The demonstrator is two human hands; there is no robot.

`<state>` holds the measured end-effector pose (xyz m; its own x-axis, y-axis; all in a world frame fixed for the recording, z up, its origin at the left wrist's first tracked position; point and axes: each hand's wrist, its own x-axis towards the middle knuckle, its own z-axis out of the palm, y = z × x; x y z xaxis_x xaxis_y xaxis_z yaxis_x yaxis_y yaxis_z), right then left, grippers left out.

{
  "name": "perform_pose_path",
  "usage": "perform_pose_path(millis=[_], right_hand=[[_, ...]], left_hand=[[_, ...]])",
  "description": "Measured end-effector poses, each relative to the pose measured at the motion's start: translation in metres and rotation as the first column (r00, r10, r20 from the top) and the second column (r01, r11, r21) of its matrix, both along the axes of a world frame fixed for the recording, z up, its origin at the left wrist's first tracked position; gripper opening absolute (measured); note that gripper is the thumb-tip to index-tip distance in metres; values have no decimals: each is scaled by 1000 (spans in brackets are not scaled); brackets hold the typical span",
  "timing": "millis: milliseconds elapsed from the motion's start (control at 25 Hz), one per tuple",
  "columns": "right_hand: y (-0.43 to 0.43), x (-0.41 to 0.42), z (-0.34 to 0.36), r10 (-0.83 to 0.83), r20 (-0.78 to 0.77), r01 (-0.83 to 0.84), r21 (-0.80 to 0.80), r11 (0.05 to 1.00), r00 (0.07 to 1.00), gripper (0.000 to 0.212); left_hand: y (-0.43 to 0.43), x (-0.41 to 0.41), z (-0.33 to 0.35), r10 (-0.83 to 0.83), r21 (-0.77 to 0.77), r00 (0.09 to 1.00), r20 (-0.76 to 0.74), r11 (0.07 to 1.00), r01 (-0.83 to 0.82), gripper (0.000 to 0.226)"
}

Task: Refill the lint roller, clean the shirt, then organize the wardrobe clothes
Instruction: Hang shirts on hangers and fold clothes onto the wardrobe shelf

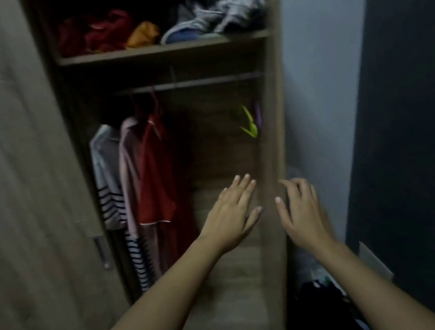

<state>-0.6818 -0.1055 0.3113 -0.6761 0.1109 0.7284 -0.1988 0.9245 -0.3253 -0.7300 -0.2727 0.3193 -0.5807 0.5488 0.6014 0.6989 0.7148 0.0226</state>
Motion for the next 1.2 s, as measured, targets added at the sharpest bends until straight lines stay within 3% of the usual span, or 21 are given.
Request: perform_pose_path(millis=[320, 520, 640, 840, 1040, 1200], right_hand=[[-148, -186, 103, 100, -144, -81, 135, 988, 984, 50], [-205, -253, 208, 112, -315, -47, 208, 977, 942, 47], [-223, -276, 266, 126, -393, -19, 266, 964, 911, 55], [-235, -302, 342, 142, -439, 54, 406, 912, 887, 56], [-226, -338, 387, -26, -292, 173, 492, 853, 956, 78], [-215, -360, 391, -61, -205, 173, 593, 786, 977, 92]], left_hand=[[-163, -171, 103, 150, 49, 951, -272, 989, -143, 65], [-234, -245, 210, 168, 52, 806, -568, 984, -169, 60], [-261, -277, 261, 165, 80, 739, -653, 985, -150, 63], [-279, -317, 293, 229, 134, 764, -602, 973, -186, 78], [-278, -340, 323, 280, 270, 839, -466, 948, -167, 91], [-262, -348, 375, 360, 239, 855, -373, 928, -286, 112]])
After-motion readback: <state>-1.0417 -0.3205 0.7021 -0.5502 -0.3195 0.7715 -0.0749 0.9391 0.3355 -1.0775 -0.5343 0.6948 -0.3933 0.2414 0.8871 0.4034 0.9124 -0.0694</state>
